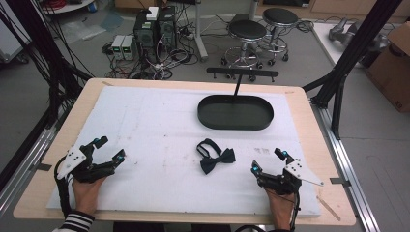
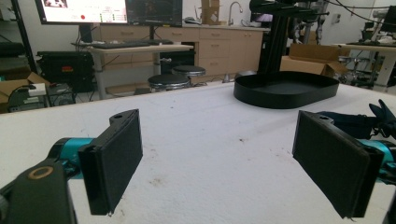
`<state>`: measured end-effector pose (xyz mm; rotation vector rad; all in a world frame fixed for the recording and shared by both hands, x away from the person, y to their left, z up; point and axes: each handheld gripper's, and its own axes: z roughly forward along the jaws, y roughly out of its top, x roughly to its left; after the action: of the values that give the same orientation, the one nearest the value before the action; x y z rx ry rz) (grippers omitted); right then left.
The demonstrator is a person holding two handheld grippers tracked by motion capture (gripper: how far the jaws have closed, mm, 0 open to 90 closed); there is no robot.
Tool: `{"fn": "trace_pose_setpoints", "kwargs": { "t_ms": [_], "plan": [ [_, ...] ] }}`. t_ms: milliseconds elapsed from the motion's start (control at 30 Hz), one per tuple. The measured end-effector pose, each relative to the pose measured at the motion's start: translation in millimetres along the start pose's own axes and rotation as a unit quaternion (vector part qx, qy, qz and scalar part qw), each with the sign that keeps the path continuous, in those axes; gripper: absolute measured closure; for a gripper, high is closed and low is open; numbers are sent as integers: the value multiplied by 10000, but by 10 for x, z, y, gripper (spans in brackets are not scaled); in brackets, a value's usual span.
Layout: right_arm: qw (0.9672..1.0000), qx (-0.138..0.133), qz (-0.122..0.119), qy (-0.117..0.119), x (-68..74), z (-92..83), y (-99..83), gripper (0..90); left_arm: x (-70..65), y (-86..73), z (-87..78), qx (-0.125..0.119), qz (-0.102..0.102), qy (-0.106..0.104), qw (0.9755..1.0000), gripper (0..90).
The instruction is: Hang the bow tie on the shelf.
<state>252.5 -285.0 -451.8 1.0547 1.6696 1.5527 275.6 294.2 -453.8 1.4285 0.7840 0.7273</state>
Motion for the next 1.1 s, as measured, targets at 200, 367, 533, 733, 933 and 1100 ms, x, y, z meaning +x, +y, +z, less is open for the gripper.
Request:
{"fn": "trace_pose_setpoints", "kwargs": {
  "t_ms": [200, 367, 533, 733, 933, 1100],
  "plan": [
    [10000, -48, 35, 27, -6, -11, -4, 27, -2, 1, 1, 14, 26, -3, 10000, 164],
    [10000, -47, 11, 31, -7, -8, -2, 27, 0, 1, 0, 6, 20, -24, 10000, 164],
    [10000, -78, -21, 30, 8, -17, -7, 26, 4, -3, -7, -37, -10, -76, 10000, 164],
    [9997, -194, -149, 37, 25, -35, -16, 26, 9, -1, -3, -16, -26, -83, 10000, 164],
    [9998, -94, -32, 157, 2, -21, -4, 26, 8, 0, -4, 0, 2, -78, 10000, 164],
    [9993, 139, 22, 351, -20, 18, 19, 26, 5, 0, -2, -11, -14, -73, 10000, 164]
  ]
}}
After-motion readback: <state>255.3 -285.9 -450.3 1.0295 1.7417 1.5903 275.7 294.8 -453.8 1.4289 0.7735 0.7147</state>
